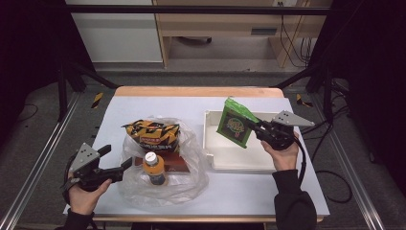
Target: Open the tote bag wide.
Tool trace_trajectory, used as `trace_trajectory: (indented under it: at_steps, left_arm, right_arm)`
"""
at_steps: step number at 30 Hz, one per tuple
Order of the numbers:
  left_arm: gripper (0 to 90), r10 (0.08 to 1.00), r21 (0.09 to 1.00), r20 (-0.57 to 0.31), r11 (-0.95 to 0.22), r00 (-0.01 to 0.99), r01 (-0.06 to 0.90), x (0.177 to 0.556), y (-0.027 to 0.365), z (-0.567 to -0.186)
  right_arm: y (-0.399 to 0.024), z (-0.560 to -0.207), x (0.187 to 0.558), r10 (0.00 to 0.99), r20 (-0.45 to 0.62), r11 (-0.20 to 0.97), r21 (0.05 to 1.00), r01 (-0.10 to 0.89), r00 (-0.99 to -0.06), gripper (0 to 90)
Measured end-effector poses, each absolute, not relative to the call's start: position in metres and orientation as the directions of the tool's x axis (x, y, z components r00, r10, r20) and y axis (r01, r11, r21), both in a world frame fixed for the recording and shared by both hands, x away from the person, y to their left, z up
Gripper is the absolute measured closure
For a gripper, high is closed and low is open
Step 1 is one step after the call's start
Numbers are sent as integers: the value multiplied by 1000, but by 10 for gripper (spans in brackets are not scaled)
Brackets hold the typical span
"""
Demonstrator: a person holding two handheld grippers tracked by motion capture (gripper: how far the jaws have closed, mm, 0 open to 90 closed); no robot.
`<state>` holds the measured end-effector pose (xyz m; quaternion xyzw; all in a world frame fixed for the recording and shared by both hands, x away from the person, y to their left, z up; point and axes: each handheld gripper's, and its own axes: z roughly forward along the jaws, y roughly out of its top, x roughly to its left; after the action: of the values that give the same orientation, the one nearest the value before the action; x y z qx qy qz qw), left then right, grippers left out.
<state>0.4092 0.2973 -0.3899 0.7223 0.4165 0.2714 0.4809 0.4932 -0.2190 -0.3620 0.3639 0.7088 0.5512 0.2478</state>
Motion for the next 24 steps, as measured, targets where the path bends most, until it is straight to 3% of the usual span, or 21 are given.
trace_trajectory:
  at_steps: [16, 24]
  left_arm:
    - [136, 911, 914, -31, -140, 411, 381, 417, 319, -414]
    - [213, 921, 922, -48, -108, 387, 371, 416, 326, -417]
  right_arm:
    - [-208, -382, 522, 797, 26, 180, 943, 279, -604, 757]
    - [-194, -401, 543, 794, 27, 217, 920, 325, -607, 755]
